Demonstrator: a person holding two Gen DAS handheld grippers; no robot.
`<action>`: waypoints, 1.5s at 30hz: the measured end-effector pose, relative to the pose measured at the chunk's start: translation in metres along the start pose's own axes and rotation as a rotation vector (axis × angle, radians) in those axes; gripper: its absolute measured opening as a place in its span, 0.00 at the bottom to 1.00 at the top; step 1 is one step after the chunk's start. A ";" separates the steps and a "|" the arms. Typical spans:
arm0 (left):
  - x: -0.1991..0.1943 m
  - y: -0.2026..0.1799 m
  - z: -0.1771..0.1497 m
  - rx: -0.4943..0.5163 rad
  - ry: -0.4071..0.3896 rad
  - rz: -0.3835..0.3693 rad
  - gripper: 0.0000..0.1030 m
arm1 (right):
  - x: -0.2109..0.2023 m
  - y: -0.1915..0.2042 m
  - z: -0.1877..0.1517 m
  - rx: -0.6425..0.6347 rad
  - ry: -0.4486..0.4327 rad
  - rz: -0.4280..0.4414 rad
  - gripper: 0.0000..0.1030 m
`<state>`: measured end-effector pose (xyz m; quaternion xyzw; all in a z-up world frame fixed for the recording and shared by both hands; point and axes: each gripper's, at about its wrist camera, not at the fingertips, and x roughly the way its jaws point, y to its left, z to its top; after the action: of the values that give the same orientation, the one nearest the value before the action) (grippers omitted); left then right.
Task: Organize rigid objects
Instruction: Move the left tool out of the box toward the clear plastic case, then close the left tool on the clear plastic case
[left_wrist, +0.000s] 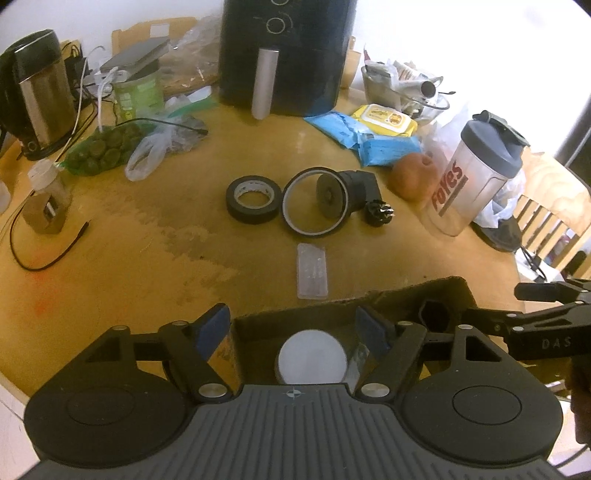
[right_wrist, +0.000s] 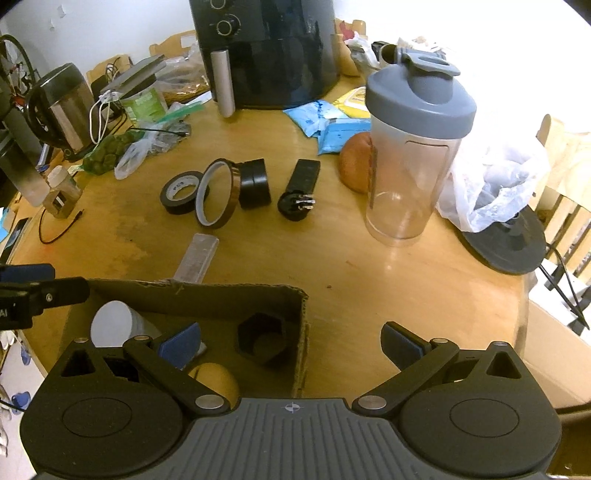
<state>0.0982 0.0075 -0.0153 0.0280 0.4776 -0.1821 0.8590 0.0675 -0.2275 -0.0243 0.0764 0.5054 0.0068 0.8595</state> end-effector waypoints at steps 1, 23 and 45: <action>0.002 -0.001 0.002 0.002 0.001 0.001 0.73 | 0.000 -0.001 0.000 0.001 0.000 -0.003 1.00; 0.061 -0.023 0.029 0.062 0.069 0.033 0.72 | 0.000 -0.035 0.008 0.011 0.015 -0.042 1.00; 0.143 -0.027 0.043 0.126 0.242 0.075 0.59 | 0.000 -0.065 0.007 0.083 0.036 -0.098 1.00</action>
<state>0.1921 -0.0682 -0.1075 0.1215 0.5641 -0.1748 0.7978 0.0693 -0.2930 -0.0305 0.0871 0.5236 -0.0547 0.8457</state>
